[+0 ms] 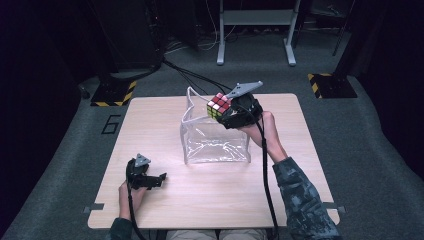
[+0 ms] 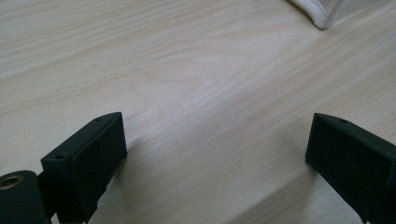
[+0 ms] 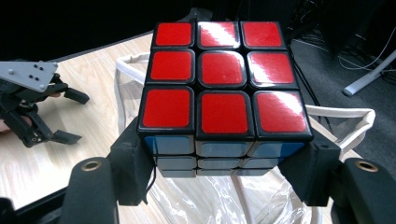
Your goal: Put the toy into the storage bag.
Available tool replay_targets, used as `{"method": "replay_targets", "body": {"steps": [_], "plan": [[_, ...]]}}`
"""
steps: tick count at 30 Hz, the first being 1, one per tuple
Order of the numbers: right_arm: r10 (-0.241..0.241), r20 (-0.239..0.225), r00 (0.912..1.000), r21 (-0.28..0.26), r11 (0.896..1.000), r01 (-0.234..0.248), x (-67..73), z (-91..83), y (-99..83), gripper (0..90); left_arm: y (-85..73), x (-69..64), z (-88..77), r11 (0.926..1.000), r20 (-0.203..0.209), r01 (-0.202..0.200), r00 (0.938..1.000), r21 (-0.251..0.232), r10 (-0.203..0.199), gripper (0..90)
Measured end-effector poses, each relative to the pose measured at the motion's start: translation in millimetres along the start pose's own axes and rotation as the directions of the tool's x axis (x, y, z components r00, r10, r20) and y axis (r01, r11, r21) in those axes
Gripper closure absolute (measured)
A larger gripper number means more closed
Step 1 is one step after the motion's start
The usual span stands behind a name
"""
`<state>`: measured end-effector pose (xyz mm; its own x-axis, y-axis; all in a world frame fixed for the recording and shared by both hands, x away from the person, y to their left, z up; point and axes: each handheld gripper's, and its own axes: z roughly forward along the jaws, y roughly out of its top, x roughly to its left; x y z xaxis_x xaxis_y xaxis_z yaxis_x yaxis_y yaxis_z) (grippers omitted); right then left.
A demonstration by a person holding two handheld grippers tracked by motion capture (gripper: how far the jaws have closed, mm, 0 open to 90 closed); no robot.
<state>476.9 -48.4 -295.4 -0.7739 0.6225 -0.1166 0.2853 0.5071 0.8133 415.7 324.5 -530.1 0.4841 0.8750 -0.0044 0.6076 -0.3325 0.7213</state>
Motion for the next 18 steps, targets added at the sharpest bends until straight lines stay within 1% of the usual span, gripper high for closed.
{"method": "replay_targets", "body": {"steps": [1,6,9,15,17,18], "plan": [[0.009,-0.002,1.0,0.005,1.0,-0.009,0.0,1.1,0.7,33.5,0.0,0.0,0.0,1.0,-0.001,0.0,1.0,0.0,0.0,4.9],[-0.002,-0.007,1.0,0.012,1.0,0.002,-1.8,8.9,5.1,33.5,0.0,0.1,-0.2,1.0,-0.003,-0.003,1.0,0.001,0.003,4.9],[0.011,-0.011,0.9999,0.016,1.0,-0.01,-2.2,14.3,8.6,33.5,0.0,0.0,0.0,1.0,0.001,-0.001,1.0,0.0,0.001,4.9],[0.008,-0.014,0.9999,0.024,1.0,-0.008,-4.7,23.3,13.2,33.5,0.0,0.0,0.0,1.0,0.001,-0.001,1.0,0.0,0.001,4.9],[0.018,-0.015,0.9997,0.029,0.999,-0.017,-4.9,25.7,14.9,33.5,-0.1,-0.2,0.0,1.0,0.002,0.0,1.0,-0.001,0.0,4.9],[0.012,-0.017,0.9998,0.028,1.0,-0.012,-5.8,27.3,15.8,33.5,-0.1,-0.2,0.0,1.0,0.001,0.0,1.0,0.0,0.0,4.9]]}}
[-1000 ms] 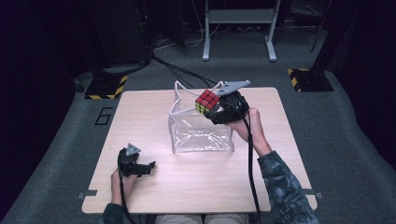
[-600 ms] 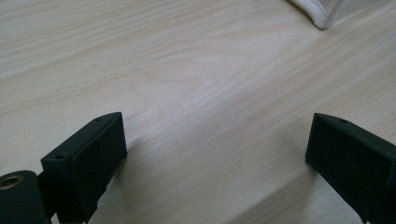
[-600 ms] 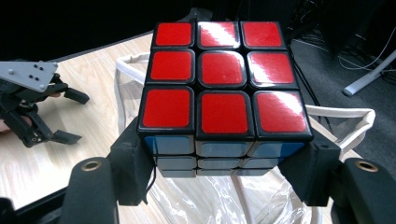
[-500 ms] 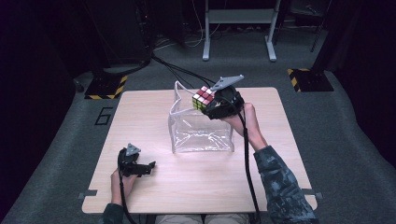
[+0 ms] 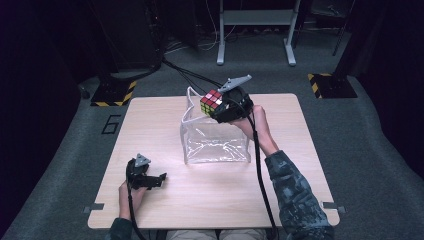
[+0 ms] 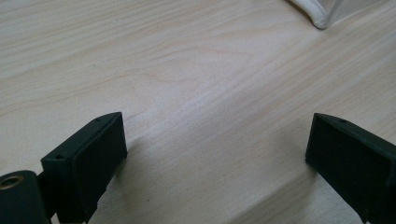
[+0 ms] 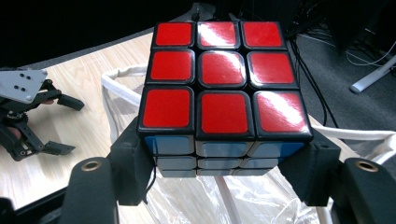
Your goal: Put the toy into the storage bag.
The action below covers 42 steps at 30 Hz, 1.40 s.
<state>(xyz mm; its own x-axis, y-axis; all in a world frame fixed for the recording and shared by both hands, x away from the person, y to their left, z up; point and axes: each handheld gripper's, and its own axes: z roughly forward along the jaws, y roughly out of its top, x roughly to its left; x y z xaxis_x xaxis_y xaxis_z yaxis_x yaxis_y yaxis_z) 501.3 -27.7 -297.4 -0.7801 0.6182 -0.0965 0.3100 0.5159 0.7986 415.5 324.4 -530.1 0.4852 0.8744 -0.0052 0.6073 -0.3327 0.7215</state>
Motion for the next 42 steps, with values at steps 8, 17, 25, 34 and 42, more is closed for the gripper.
{"method": "replay_targets", "body": {"steps": [8,17,25,34,42], "plan": [[0.016,-0.006,0.9999,0.019,1.0,-0.016,-0.1,13.1,7.0,33.5,0.0,0.4,-0.1,1.0,-0.002,-0.01,0.9999,0.002,0.01,5.0],[0.028,-0.013,0.9995,0.021,0.999,-0.027,-2.4,26.9,14.8,33.5,-0.2,-0.1,0.0,1.0,-0.002,-0.005,1.0,-0.001,0.005,5.2],[0.04,-0.008,0.9992,0.032,0.999,-0.039,-3.8,41.4,16.5,33.4,-0.1,-0.1,0.1,1.0,-0.001,-0.006,1.0,-0.003,0.006,5.4],[0.056,0.008,0.9984,0.043,0.997,-0.056,-6.7,52.3,14.6,33.4,-0.1,0.1,0.0,1.0,-0.001,-0.01,0.9999,-0.001,0.01,5.4],[0.07,0.023,0.9973,0.045,0.996,-0.071,-8.3,57.0,16.8,33.4,-0.1,0.2,0.0,0.9999,-0.001,-0.01,0.9999,-0.001,0.01,5.4]]}}
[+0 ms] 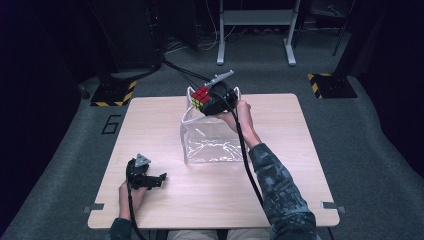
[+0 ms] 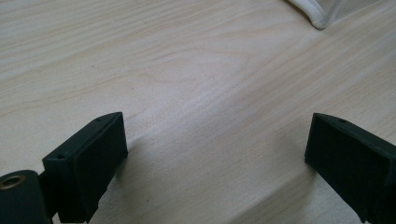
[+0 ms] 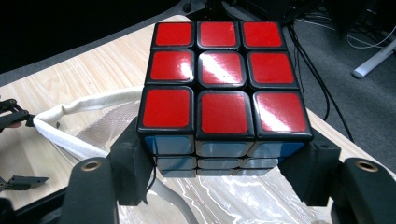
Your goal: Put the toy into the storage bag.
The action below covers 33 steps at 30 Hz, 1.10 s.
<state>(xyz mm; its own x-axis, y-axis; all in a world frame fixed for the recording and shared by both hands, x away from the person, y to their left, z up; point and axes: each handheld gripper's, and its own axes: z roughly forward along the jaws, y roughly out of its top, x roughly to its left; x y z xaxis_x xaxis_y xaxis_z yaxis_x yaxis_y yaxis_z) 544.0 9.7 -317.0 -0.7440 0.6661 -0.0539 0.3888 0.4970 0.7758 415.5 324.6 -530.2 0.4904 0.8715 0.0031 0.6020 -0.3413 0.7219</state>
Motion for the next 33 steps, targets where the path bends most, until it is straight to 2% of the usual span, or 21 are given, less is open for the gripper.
{"method": "replay_targets", "body": {"steps": [3,5,11,13,17,24,33], "plan": [[0.02,-0.001,0.9998,0.029,0.999,-0.02,1.9,1.9,0.1,33.4,0.0,-0.2,0.1,1.0,0.0,0.003,1.0,-0.002,-0.003,5.3],[0.009,0.002,1.0,0.029,1.0,-0.009,0.4,3.3,-0.1,33.4,0.0,-0.3,0.2,1.0,0.0,0.004,1.0,-0.003,-0.004,5.4],[0.029,-0.006,0.9996,0.062,0.998,-0.028,-0.3,4.1,-0.8,33.4,0.0,-0.2,0.1,1.0,0.0,0.003,1.0,-0.002,-0.003,5.3],[0.009,-0.008,0.9999,0.068,0.998,-0.008,-1.5,4.6,-0.9,33.4,0.1,0.0,0.1,1.0,0.0,-0.001,1.0,-0.001,0.001,5.4],[0.021,-0.004,0.9998,0.098,0.995,-0.02,-1.8,5.2,-1.3,33.4,-0.1,-0.3,-0.1,1.0,0.001,0.003,1.0,0.002,-0.003,5.3],[0.036,-0.005,0.9993,0.11,0.993,-0.035,-2.2,6.7,-0.2,33.3,-0.1,-0.5,0.0,1.0,0.001,0.006,1.0,0.0,-0.006,5.4],[0.024,0.006,0.9997,0.123,0.992,-0.025,-1.0,8.8,0.0,33.0,0.0,-0.3,0.0,1.0,0.001,0.004,1.0,0.0,-0.004,5.4]]}}
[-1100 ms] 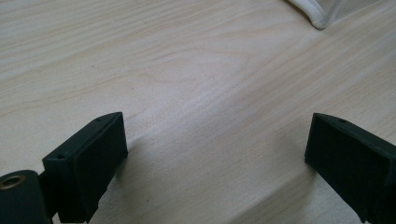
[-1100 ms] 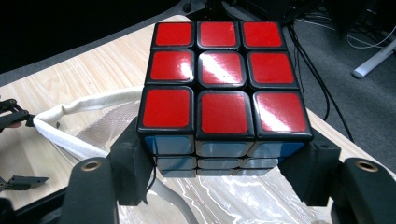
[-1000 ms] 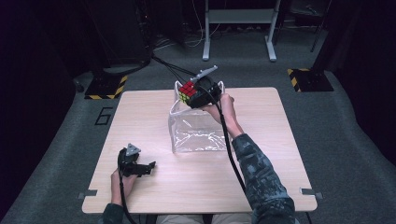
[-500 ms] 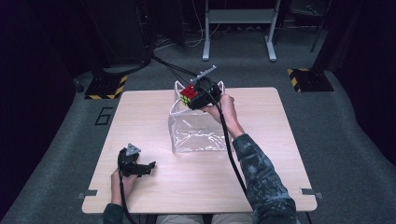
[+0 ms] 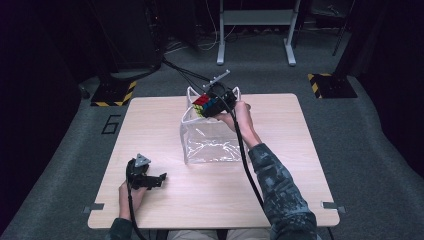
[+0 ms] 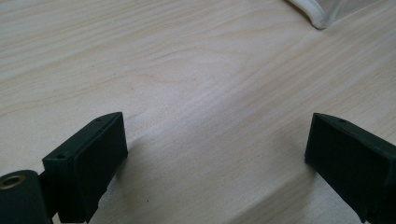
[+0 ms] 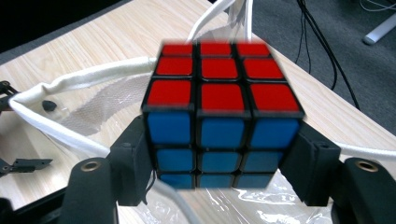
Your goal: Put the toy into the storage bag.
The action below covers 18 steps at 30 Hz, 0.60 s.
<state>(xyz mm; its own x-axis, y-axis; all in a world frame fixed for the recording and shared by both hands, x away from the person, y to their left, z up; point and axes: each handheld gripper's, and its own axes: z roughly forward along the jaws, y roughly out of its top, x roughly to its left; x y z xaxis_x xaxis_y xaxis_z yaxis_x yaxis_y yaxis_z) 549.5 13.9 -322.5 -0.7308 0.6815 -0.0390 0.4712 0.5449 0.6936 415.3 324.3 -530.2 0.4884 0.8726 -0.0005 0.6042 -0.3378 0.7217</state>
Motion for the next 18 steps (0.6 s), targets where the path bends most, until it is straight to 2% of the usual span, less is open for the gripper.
{"method": "replay_targets", "body": {"steps": [3,6,13,18], "plan": [[0.015,0.004,0.9999,-0.017,1.0,-0.015,0.5,-1.9,0.0,23.7,0.0,-0.1,0.0,1.0,0.0,0.002,1.0,0.0,-0.002,5.4],[0.006,0.012,0.9999,-0.001,1.0,-0.006,2.1,-5.6,1.8,15.8,-0.1,0.0,0.1,1.0,0.0,-0.002,1.0,-0.002,0.002,5.5],[-0.024,0.015,0.9996,0.022,0.999,0.024,9.3,-14.7,0.2,8.3,-0.1,-0.1,-0.1,1.0,0.0,-0.001,1.0,0.001,0.001,5.6],[-0.042,0.01,0.9991,0.019,0.999,0.042,12.3,-24.9,-4.1,5.5,0.0,-0.1,0.1,1.0,-0.001,-0.001,1.0,-0.003,0.001,5.6]]}}
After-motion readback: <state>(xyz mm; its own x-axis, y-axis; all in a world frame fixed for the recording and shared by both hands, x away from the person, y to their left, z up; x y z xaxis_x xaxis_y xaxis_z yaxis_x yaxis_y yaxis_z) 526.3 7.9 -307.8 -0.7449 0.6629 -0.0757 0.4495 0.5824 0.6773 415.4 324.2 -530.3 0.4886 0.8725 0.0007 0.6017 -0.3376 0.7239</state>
